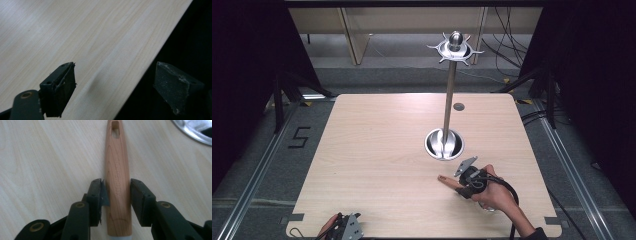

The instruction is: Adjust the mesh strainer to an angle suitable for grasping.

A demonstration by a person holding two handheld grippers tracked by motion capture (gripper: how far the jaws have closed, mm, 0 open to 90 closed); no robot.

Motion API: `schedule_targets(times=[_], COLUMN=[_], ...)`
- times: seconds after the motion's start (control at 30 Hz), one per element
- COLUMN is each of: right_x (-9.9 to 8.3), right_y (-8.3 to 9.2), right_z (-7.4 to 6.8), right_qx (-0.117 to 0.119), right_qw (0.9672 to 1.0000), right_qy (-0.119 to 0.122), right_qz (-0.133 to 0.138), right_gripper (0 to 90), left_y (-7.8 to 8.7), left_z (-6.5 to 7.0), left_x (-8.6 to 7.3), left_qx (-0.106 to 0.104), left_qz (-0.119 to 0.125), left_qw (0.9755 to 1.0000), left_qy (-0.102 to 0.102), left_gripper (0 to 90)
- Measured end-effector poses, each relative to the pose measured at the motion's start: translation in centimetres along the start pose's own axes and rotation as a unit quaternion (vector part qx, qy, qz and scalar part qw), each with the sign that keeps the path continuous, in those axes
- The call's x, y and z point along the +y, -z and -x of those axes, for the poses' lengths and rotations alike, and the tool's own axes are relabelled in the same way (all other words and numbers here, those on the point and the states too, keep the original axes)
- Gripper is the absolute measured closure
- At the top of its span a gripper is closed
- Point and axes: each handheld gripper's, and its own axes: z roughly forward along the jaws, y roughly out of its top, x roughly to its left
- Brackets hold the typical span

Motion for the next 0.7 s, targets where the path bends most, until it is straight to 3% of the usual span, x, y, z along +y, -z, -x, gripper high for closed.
schedule_targets(times=[0.17, 0.2, 0.23, 0.3, 0.43, 0.5, 0.53, 0.57, 0.7], right_x=[0.22, 0.27, 0.26, 0.31, 0.38, 0.46, 0.48, 0.55, 0.55], right_y=[-0.29, -0.38, -0.40, -0.62, -0.60, -0.59, -0.58, -0.55, -0.30], right_z=[0.03, 0.18, 0.05, 0.19, 0.22, 0.31, 0.14, 0.25, 0.10], right_qx=[0.000, -0.004, -0.001, -0.002, 0.003, 0.000, 0.002, -0.002, -0.004], right_qw=[1.0000, 0.9999, 0.9999, 0.9999, 0.9999, 0.9998, 0.9998, 0.9996, 0.9998], right_qy=[0.000, 0.010, -0.001, 0.011, 0.002, 0.012, 0.006, 0.020, 0.018], right_qz=[-0.010, -0.009, -0.013, -0.010, -0.015, -0.016, -0.020, -0.019, -0.013], right_gripper=[65.1, 65.3, 65.4, 65.9, 67.7, 68.2, 68.2, 68.2, 68.3], left_y=[0.02, 0.02, 0.03, 0.02, 0.04, 0.04, 0.05, 0.06, 0.07], left_z=[0.01, 0.00, 0.01, -0.01, 0.01, -0.01, 0.01, -0.01, 0.02], left_x=[0.01, 0.01, 0.01, 0.01, 0.02, 0.01, 0.01, 0.02, 0.01], left_qx=[0.000, 0.002, 0.000, 0.000, -0.001, 0.001, 0.000, 0.001, 0.000], left_qz=[0.000, -0.001, 0.000, 0.000, 0.001, 0.000, 0.001, 0.001, 0.001], left_qw=[1.0000, 1.0000, 1.0000, 1.0000, 1.0000, 1.0000, 1.0000, 1.0000, 1.0000], left_qy=[0.000, -0.001, 0.000, 0.000, 0.000, -0.001, 0.001, 0.001, 0.000], left_gripper=[16.8, 16.8, 16.8, 16.8, 16.8, 16.8, 16.8, 16.8, 16.8])
